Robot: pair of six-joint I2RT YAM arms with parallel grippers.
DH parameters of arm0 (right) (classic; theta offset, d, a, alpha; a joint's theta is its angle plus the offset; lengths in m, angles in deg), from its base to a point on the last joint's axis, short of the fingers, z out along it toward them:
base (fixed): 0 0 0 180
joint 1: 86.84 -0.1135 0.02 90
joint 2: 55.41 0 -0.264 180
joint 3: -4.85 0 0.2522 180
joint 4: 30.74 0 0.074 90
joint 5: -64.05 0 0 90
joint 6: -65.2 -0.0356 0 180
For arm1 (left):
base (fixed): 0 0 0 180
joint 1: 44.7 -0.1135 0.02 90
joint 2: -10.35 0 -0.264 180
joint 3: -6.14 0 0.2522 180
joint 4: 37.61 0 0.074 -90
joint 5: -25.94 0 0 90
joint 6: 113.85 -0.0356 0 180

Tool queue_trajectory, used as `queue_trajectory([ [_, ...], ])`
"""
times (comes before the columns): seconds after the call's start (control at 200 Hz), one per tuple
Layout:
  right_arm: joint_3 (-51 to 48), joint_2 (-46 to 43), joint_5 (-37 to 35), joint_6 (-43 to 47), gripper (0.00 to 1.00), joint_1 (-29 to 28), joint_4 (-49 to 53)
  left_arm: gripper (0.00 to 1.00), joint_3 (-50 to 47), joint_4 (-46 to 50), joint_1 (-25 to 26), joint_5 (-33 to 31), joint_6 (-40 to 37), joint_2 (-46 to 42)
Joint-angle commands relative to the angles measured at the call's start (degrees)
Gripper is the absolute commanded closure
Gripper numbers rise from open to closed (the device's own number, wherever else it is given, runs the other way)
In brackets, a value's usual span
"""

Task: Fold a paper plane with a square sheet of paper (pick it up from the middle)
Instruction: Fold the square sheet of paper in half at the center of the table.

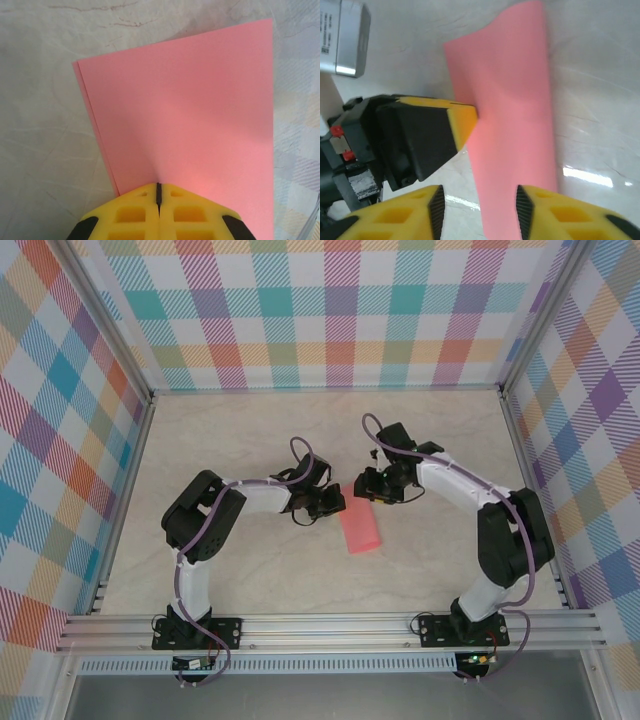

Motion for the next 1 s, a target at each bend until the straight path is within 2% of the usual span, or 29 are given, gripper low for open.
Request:
queue_trajectory([
  [0.0, 1.6, 4.8, 5.9, -0.5, 0.78, 0.4, -3.5, 1.00, -4.4, 14.4, 0.4, -6.0, -0.8, 7.4],
  [0.035, 2.4, 6.3, 6.6, -0.4, 0.88, 0.7, -3.8, 1.00, -4.3, 14.7, 0.4, -6.1, -0.6, 7.5],
  [0.07, 3.0, 7.5, 7.0, -0.2, 0.93, 0.9, -4.5, 1.00, -4.1, 15.1, 0.4, -6.3, -0.6, 7.6],
  [0.215, 4.1, 12.0, 12.4, 0.5, 1.00, 0.9, -8.3, 1.00, -3.5, 16.8, 0.4, -7.0, -0.2, 7.8],
  [0.465, 3.8, 15.4, 8.0, 3.3, 1.00, 1.6, -6.1, 1.00, -2.8, 19.6, 0.4, -7.4, 1.0, 8.4],
  [0.995, -0.9, 17.6, 6.2, 7.8, 1.00, 4.6, -7.4, 1.00, -2.3, 24.1, 0.5, -9.9, 2.8, 9.4],
])
